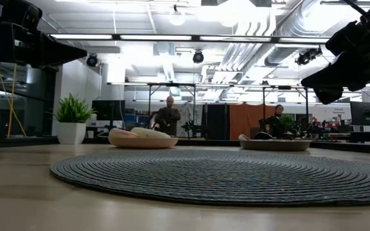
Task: Pick & Place donuts
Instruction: Return to Home Position
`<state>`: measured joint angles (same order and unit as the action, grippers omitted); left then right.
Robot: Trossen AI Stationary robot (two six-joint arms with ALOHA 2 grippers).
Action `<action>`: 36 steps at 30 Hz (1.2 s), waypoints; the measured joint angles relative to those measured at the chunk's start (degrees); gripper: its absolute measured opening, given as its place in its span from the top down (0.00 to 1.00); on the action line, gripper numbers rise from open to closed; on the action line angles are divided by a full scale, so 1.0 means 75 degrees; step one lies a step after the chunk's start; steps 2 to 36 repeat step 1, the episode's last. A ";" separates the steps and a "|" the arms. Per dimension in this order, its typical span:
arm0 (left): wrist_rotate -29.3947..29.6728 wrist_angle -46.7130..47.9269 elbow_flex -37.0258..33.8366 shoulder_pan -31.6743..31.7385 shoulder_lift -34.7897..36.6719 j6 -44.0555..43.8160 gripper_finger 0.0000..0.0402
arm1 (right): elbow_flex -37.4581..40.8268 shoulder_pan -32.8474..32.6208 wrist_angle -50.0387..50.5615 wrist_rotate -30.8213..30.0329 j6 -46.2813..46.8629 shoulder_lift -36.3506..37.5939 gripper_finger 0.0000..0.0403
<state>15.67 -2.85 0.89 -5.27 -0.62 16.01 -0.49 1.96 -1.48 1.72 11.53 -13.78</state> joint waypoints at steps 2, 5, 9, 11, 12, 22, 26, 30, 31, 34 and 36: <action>0.0001 0.0001 0.0000 0.0001 0.0001 0.0000 1.00 | 0.0000 -0.0003 0.0000 0.0000 0.0000 -0.0001 1.00; 0.0001 0.0001 0.0000 0.0001 0.0001 0.0000 1.00 | 0.0000 -0.0003 0.0000 0.0000 0.0000 -0.0001 1.00; 0.0001 0.0001 0.0000 0.0001 0.0001 0.0000 1.00 | 0.0000 -0.0003 0.0000 0.0000 0.0000 -0.0001 1.00; 0.0001 0.0001 0.0000 0.0001 0.0001 0.0000 1.00 | 0.0000 -0.0003 0.0000 0.0000 0.0000 -0.0001 1.00; 0.0001 0.0001 0.0000 0.0001 0.0001 0.0000 1.00 | 0.0000 -0.0003 0.0000 0.0000 0.0000 -0.0001 1.00; 0.0001 0.0001 0.0000 0.0001 0.0001 0.0000 1.00 | 0.0000 -0.0003 0.0000 0.0000 0.0000 -0.0001 1.00; 0.0001 0.0001 0.0000 0.0001 0.0001 0.0000 1.00 | 0.0000 -0.0003 0.0000 0.0000 0.0000 -0.0001 1.00; 0.0001 0.0001 0.0000 0.0001 0.0001 0.0000 1.00 | 0.0000 -0.0003 0.0000 0.0000 0.0000 -0.0001 1.00; 0.0001 0.0001 0.0000 0.0001 0.0001 0.0000 1.00 | 0.0000 -0.0003 0.0000 0.0000 0.0000 -0.0001 1.00; 0.0001 0.0001 0.0000 0.0001 0.0001 0.0000 1.00 | 0.0000 -0.0003 0.0000 0.0000 0.0000 -0.0001 1.00; 0.0001 0.0001 0.0000 0.0001 0.0001 0.0000 1.00 | 0.0000 -0.0003 0.0000 0.0000 0.0000 -0.0001 1.00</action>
